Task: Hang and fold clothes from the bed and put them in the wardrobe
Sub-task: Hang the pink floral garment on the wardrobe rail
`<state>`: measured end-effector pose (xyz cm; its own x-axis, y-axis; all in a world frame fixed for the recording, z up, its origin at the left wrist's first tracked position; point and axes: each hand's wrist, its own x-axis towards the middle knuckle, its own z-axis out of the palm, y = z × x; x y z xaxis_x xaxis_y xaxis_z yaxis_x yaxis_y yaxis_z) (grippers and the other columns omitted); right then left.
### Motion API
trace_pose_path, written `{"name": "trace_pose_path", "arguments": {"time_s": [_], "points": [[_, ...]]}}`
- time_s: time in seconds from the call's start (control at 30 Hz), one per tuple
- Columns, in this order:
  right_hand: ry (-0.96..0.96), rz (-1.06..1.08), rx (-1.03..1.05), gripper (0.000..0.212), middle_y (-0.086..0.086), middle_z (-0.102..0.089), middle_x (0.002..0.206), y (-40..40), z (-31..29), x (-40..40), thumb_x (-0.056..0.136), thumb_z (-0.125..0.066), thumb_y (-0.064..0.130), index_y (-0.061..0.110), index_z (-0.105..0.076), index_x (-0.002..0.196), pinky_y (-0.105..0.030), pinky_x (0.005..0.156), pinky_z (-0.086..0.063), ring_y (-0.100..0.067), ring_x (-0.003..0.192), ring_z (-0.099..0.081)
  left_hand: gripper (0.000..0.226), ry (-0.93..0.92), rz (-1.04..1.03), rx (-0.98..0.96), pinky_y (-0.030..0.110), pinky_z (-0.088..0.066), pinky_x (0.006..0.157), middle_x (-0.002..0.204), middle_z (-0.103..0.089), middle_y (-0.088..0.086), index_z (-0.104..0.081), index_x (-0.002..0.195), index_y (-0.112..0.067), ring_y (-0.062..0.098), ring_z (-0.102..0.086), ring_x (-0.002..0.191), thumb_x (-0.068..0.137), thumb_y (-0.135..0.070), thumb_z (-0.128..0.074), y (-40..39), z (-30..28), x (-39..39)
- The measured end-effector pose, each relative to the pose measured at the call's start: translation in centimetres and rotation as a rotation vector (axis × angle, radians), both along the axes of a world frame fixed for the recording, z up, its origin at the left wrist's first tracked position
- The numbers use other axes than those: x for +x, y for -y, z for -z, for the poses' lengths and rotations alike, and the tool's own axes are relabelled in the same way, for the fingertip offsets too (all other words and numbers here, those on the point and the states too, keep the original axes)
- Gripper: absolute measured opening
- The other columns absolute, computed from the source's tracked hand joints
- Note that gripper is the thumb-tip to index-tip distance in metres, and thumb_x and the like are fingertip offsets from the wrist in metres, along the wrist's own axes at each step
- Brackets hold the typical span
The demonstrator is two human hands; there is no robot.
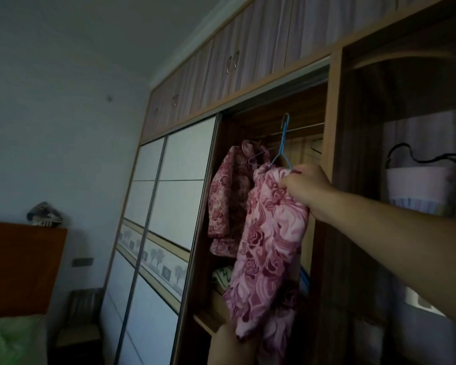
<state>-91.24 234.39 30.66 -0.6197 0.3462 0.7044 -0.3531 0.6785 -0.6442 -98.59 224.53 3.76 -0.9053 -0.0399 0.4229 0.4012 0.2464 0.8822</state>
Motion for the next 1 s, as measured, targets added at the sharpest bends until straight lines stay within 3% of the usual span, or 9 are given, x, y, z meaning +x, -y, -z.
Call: {"name": "trace_pose_path", "arguments": {"time_s": [0.07, 0.13, 0.2, 0.27, 0.33, 0.5, 0.77, 0.9, 1.0], "points": [[0.017, -0.010, 0.031, 0.009, -0.012, -0.067, 0.074, -1.8, 0.5, -1.7, 0.078, -0.061, 0.011, 0.008, -0.065, 0.071, -0.030, 0.062, -0.049, -0.028, 0.074, -0.065, 0.040, 0.243, -0.097, 0.242, 0.027, 0.019, 0.107, 0.151, -0.019, 0.033, -0.013, 0.133, 0.022, 0.033, -0.022, 0.142, 0.101, -0.001, -0.016, -1.6, -2.8, -2.7], [0.027, -0.023, 0.032, 0.010, -0.011, -0.065, 0.071, -3.6, 0.7, -2.9, 0.077, -0.061, 0.009, 0.007, -0.064, 0.067, -0.028, 0.061, -0.045, -0.026, 0.071, -0.063, 0.038, 0.210, -0.095, 0.149, 0.032, 0.018, 0.109, 0.152, -0.014, 0.034, -0.008, 0.133, 0.023, 0.036, -0.018, 0.143, 0.099, 0.005, -0.015, -1.9, -3.4, -4.9], [0.035, -0.058, 0.002, 0.008, -0.011, -0.066, 0.073, -5.3, 0.5, -3.9, 0.076, -0.062, 0.006, 0.007, -0.065, 0.069, -0.029, 0.063, -0.047, -0.026, 0.072, -0.064, 0.036, -0.026, -0.044, -0.204, 0.023, -0.013, 0.116, 0.142, -0.040, 0.031, -0.035, 0.133, 0.017, 0.032, -0.042, 0.132, 0.100, 0.005, -0.028, -1.8, -1.5, -4.8], [0.048, -0.102, -0.048, 0.009, -0.013, -0.069, 0.080, -7.0, 0.0, -4.9, 0.076, -0.061, 0.005, 0.003, -0.069, 0.081, -0.031, 0.067, -0.053, -0.026, 0.074, -0.066, 0.021, -0.120, -0.091, -0.180, 0.016, -0.048, 0.080, 0.106, -0.067, 0.013, -0.061, 0.114, -0.001, 0.021, -0.060, 0.095, 0.096, -0.004, -0.049, -3.1, -3.9, -3.6], [0.072, -0.139, -0.065, 0.018, -0.012, -0.069, 0.083, -8.2, -0.4, -6.0, 0.078, -0.062, 0.007, 0.002, -0.069, 0.093, -0.024, 0.059, -0.051, -0.022, 0.071, -0.065, 0.010, -0.033, -0.048, 0.044, 0.013, -0.043, 0.056, 0.083, -0.062, 0.002, -0.062, 0.096, -0.015, 0.015, -0.057, 0.081, 0.093, -0.008, -0.055, -4.2, -6.4, -4.1], [0.110, -0.173, -0.096, 0.033, -0.009, -0.068, 0.093, -12.0, -1.6, -8.7, 0.076, -0.065, 0.014, 0.006, -0.066, 0.109, -0.025, 0.069, -0.053, -0.023, 0.081, -0.066, 0.018, -0.134, -0.142, 0.122, 0.034, -0.048, 0.076, 0.089, -0.067, 0.011, -0.068, 0.086, -0.015, 0.028, -0.063, 0.095, 0.092, -0.007, -0.052, -8.1, -11.6, -7.3], [-0.034, -0.191, -0.055, 0.028, -0.010, -0.067, 0.093, -13.3, -4.8, -12.7, 0.083, -0.061, 0.017, 0.006, -0.067, 0.107, -0.020, 0.054, -0.036, -0.023, 0.079, -0.061, 0.024, -0.323, -0.208, 0.130, 0.023, -0.038, 0.057, 0.070, -0.058, -0.009, -0.059, 0.074, -0.026, 0.015, -0.055, 0.072, 0.087, -0.007, -0.052, -10.6, -17.7, -12.6], [-0.125, -0.157, -0.142, 0.025, -0.015, -0.068, 0.102, -12.6, -6.3, -16.2, 0.084, -0.058, 0.010, 0.003, -0.065, 0.106, -0.027, 0.068, -0.051, -0.030, 0.090, -0.066, 0.018, -0.436, -0.188, 0.163, 0.024, -0.038, 0.060, 0.077, -0.062, -0.003, -0.064, 0.085, -0.018, 0.021, -0.059, 0.080, 0.088, -0.007, -0.050, -12.2, -20.0, -16.6], [-0.175, -0.093, -0.156, 0.028, -0.013, -0.065, 0.108, -12.4, -6.8, -19.7, 0.087, -0.056, 0.015, 0.005, -0.062, 0.113, -0.030, 0.077, -0.049, -0.030, 0.097, -0.064, 0.021, -0.493, -0.092, 0.193, 0.017, -0.036, 0.056, 0.072, -0.054, -0.019, -0.061, 0.086, -0.025, 0.001, -0.051, 0.069, 0.092, -0.010, -0.048, -13.5, -21.2, -20.2]]}}
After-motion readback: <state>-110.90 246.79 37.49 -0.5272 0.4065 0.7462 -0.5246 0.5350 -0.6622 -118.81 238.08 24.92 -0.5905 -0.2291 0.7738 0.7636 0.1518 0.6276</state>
